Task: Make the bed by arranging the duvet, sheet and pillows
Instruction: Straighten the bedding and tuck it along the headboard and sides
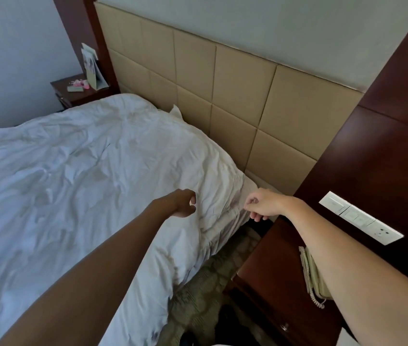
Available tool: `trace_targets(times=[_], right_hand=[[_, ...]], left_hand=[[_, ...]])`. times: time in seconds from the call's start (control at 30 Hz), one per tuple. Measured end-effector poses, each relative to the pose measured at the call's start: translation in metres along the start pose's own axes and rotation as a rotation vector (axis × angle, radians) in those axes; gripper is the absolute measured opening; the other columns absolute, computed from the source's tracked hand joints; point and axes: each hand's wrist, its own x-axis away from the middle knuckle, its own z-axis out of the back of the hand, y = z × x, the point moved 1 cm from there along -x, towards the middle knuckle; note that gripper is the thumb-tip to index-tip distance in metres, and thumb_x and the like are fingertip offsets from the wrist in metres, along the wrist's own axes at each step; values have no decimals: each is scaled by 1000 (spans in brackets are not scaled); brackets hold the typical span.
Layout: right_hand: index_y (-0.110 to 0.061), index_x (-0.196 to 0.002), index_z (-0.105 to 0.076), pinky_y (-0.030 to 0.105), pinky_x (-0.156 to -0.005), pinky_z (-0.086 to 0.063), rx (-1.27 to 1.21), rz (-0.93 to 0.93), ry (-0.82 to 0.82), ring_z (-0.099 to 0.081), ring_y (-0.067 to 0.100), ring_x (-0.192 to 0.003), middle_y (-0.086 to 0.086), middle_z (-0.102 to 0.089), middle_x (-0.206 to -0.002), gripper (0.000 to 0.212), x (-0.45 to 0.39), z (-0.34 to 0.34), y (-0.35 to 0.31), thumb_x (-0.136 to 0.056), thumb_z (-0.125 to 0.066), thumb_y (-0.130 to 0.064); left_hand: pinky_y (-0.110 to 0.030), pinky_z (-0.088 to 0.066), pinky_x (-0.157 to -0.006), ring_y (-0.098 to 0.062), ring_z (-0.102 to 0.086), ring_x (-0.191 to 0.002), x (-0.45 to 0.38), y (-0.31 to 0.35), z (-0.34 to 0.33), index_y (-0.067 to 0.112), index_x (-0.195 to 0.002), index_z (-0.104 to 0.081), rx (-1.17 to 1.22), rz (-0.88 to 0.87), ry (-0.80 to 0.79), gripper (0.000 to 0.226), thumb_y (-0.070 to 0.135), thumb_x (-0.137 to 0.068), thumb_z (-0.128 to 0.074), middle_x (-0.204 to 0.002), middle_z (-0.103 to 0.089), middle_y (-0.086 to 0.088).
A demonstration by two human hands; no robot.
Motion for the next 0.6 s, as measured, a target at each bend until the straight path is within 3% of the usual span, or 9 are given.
trace_targets(times=[0.13,0.27,0.47,0.53,0.6], right_hand=[[-11,-110,-62,26,-64,-52,2,-26,5,-68,13,-74,8,-73,-94,20,-23,9,7,-102,-48,-22],[-11,-108,-63,31,-67,-56,17,-28,20,-72,20,-82,9,-74,-93,20,-57,16,12,-101,-47,-22],[3,-101,-69,42,-78,-59,11,-34,32,-72,31,-88,14,-74,-88,29,-120,26,26,-97,-47,-16],[-1,-91,-67,39,-71,-57,28,-38,39,-71,31,-82,14,-73,-85,25,-143,30,35,-95,-47,-17],[-14,-83,-57,35,-63,-45,38,-49,39,-61,27,-73,11,-63,-79,15,-165,34,48,-93,-47,-18]], left_hand=[[-41,-49,-96,-25,-59,-110,-26,2,-3,24,-134,-47,18,-1,-27,39,33,-97,-51,-127,-57,-8],[-44,-51,-94,-24,-62,-104,-52,1,-6,26,-135,-44,22,-1,-22,41,34,-96,-50,-120,-62,-7],[-44,-52,-91,-23,-61,-101,-103,-2,-14,27,-138,-40,25,20,-34,43,35,-97,-49,-118,-62,-5],[-44,-51,-92,-23,-60,-105,-125,3,-16,26,-140,-37,10,16,-49,45,34,-97,-49,-122,-61,-4],[-44,-50,-92,-25,-58,-110,-149,12,-15,24,-142,-35,-11,2,-55,47,32,-98,-49,-127,-59,-5]])
